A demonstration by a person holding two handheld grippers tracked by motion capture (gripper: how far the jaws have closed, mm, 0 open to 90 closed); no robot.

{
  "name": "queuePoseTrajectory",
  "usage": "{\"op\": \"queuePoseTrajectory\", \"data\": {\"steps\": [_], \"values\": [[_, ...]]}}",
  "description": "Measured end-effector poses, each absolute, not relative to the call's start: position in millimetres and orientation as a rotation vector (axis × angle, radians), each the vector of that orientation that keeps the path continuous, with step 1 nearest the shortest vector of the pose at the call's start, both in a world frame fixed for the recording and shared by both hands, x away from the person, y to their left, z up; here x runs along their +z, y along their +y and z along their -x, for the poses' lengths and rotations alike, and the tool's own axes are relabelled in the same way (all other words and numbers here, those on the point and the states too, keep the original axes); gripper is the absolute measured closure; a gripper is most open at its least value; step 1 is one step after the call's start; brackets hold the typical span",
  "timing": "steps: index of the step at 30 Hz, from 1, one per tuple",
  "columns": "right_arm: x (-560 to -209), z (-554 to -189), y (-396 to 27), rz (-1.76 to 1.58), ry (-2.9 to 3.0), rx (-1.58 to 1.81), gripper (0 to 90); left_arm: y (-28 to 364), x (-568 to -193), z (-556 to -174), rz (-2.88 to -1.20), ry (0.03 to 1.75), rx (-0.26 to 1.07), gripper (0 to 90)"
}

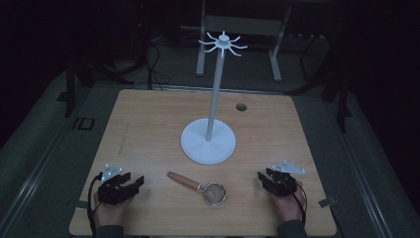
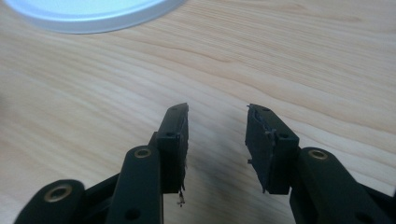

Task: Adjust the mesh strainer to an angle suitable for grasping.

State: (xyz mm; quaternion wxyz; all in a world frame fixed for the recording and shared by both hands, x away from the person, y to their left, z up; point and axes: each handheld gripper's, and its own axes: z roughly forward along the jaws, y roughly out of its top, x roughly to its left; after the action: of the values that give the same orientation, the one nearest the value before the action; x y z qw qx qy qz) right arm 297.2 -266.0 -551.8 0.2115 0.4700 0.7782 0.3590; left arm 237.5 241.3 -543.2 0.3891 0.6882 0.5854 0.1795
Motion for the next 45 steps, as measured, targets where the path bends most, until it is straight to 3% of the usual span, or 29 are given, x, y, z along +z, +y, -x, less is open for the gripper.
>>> {"op": "queuePoseTrajectory", "data": {"steps": [19,45], "values": [[-522.7,-279.6,-229.8,-1.126,2.232,0.870,70.2,242.3,-543.7,-236.9,-1.751,1.490,0.463,42.6],[-494.8,-296.0,-187.6,-0.968,2.431,0.875,66.2,245.5,-541.5,-236.2,-1.760,1.471,0.487,43.5]]}}
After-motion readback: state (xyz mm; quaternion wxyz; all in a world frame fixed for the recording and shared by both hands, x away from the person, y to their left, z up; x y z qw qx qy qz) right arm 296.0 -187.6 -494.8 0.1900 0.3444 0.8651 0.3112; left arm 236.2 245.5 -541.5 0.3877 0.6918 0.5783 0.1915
